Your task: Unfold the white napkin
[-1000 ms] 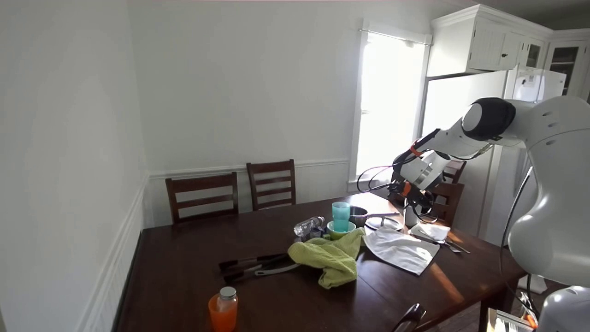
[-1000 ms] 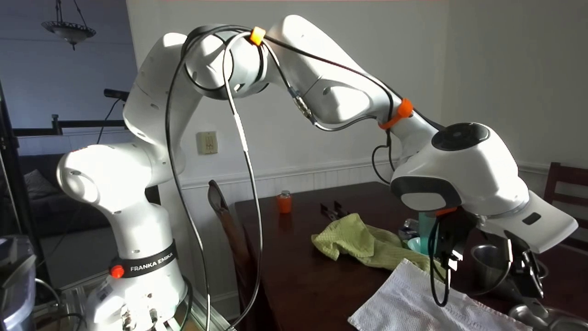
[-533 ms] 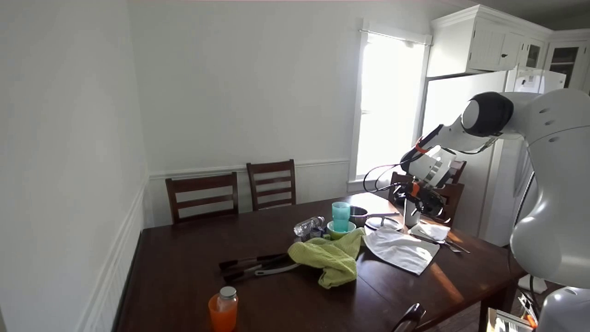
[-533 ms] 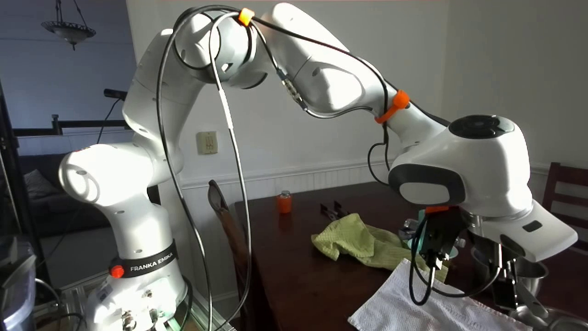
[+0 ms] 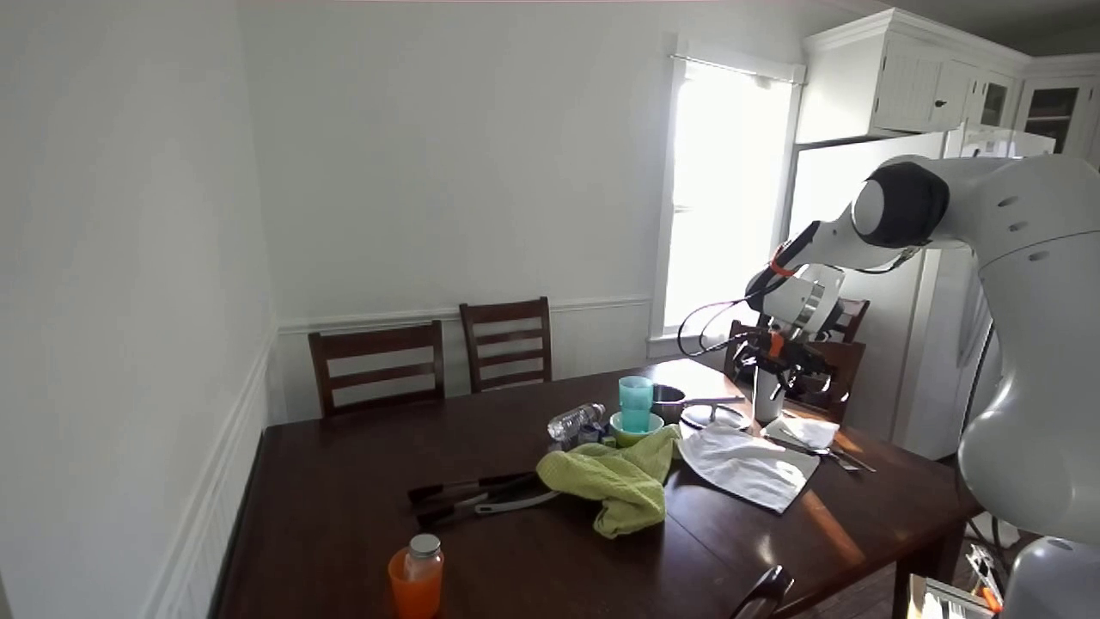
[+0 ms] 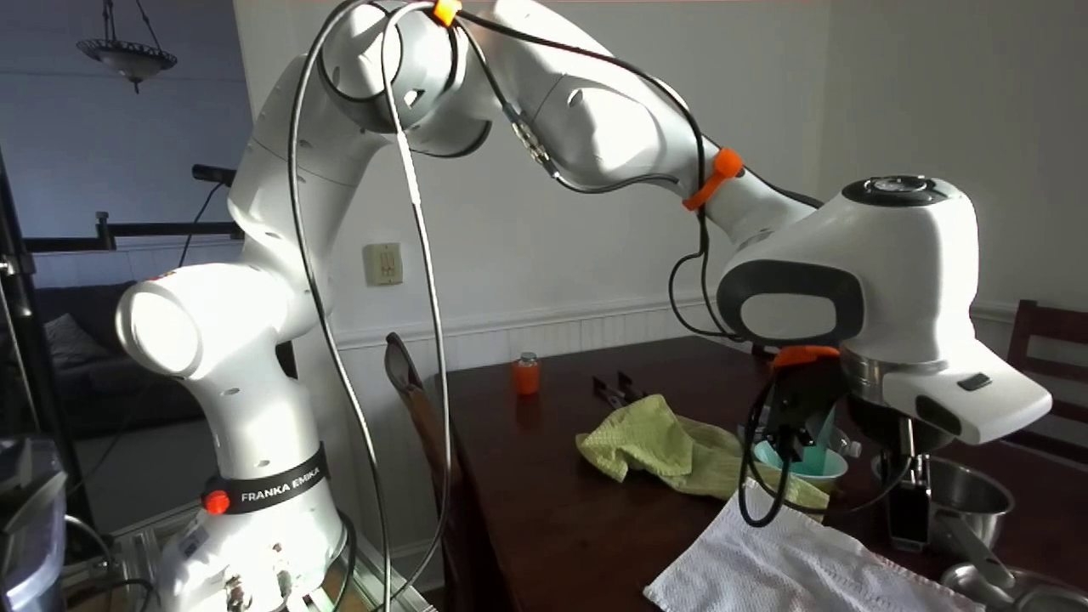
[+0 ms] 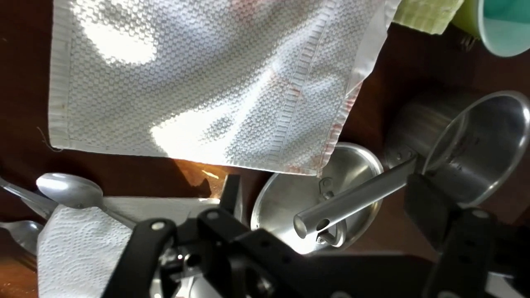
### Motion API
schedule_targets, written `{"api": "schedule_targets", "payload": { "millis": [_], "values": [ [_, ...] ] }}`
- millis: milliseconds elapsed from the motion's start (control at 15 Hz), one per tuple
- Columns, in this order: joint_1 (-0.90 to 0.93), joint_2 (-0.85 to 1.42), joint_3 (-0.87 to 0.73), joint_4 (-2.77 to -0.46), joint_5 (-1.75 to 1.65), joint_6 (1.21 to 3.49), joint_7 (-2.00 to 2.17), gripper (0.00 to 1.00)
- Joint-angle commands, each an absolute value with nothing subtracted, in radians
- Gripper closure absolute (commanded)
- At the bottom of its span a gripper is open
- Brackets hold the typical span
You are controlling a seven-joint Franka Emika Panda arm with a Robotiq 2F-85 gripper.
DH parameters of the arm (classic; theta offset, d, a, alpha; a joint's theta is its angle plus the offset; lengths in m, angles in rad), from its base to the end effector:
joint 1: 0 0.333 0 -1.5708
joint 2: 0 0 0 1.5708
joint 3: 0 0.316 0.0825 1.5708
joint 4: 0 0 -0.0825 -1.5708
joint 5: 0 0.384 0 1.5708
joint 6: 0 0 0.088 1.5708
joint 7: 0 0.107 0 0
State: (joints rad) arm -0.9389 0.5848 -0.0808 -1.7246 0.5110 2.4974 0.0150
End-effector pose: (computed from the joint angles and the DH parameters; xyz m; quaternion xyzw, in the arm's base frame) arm 0.3634 -0.5851 0.2654 -0.7531 0.6337 -0.1549 0.0853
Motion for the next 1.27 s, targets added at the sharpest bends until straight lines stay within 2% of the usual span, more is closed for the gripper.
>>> {"api": "schedule_targets", "payload": {
  "millis": [0,600,1200],
  "values": [
    [-0.877,0.529,-0.159,-1.74,0.429,2.4,0.082,0.0],
    [-0.762,0.473,-0.273,-1.72,0.289,2.244,0.123,0.0],
    [-0.759,0.487,-0.273,-1.717,0.319,2.264,0.103,0.0]
  ]
}}
